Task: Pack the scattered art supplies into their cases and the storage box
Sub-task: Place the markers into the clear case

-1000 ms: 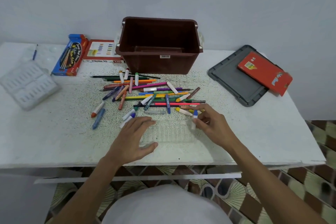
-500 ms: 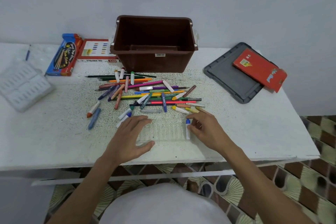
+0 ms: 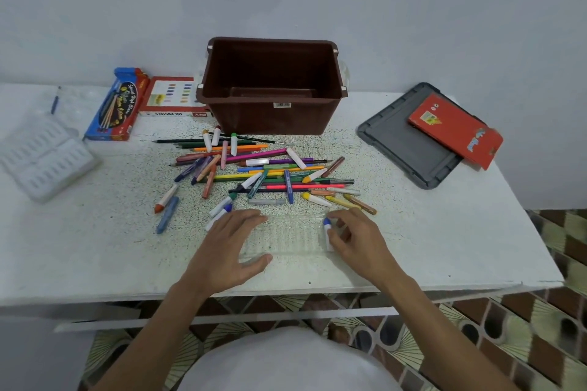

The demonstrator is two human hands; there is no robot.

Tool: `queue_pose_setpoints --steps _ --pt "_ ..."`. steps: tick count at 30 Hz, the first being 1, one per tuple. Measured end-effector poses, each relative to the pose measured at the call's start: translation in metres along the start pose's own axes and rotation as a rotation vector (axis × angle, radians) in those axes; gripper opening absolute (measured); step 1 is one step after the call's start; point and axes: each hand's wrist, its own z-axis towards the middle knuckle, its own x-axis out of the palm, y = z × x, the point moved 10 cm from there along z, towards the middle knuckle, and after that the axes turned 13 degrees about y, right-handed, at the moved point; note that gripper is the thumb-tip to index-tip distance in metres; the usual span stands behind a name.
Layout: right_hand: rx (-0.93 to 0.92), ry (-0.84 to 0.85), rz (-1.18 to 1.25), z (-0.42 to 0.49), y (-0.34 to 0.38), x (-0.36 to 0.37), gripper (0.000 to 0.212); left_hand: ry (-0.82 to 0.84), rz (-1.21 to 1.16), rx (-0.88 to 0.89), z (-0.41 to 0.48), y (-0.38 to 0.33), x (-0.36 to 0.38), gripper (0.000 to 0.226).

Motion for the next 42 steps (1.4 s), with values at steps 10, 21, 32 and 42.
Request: queue_pose_setpoints --steps 10,21,32,42 --pt "-0.081 -0.042 -0.293 0.045 0.030 -0.015 0.015 -0.022 -0.019 0.008 -0.001 -0.002 -0.003 0.065" --pt "-0.096 0.167 -0.266 0.076 0.036 -0.001 0.009 -0.017 -0.035 0.002 -0.001 0.000 -0.001 0.065" --pt "-0.103 0.077 0.354 0.034 0.017 -0.023 0.026 -0.018 -0.033 0.006 0.000 0.000 -0.002 0.065" --pt "-0.093 0.146 0.283 0.020 0.006 -0.003 0.022 -0.017 -0.032 -0.002 0.000 0.002 0.000 0.067"
